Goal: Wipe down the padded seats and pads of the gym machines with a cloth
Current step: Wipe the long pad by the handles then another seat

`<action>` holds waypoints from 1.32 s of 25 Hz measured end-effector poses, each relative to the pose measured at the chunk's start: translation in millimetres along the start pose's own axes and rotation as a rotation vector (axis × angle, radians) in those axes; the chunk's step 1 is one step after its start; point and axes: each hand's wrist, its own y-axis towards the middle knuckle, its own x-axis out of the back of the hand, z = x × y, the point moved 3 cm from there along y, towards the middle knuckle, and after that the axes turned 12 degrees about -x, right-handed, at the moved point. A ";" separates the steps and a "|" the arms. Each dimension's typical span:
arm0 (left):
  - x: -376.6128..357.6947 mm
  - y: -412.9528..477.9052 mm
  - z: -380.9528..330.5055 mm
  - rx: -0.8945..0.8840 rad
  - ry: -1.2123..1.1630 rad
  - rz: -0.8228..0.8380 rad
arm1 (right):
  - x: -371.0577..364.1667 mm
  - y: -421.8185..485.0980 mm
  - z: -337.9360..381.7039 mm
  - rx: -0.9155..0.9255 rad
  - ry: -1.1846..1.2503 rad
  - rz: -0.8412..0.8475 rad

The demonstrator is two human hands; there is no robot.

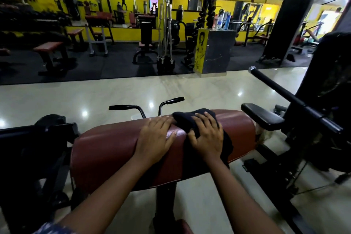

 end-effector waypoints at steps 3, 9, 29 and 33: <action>-21.8 21.5 -13.3 -0.011 0.051 0.124 | 15.4 33.5 -51.2 -0.079 -0.022 0.002; -35.0 21.6 -14.9 -0.033 0.172 0.131 | 3.9 22.3 -4.0 -0.189 -0.036 0.011; -76.6 85.7 -90.4 -0.138 0.159 0.108 | 24.0 40.9 -167.4 -0.756 0.497 0.046; -72.5 84.7 -91.5 -0.134 0.144 0.127 | 16.0 4.3 -157.7 -0.991 0.602 -0.037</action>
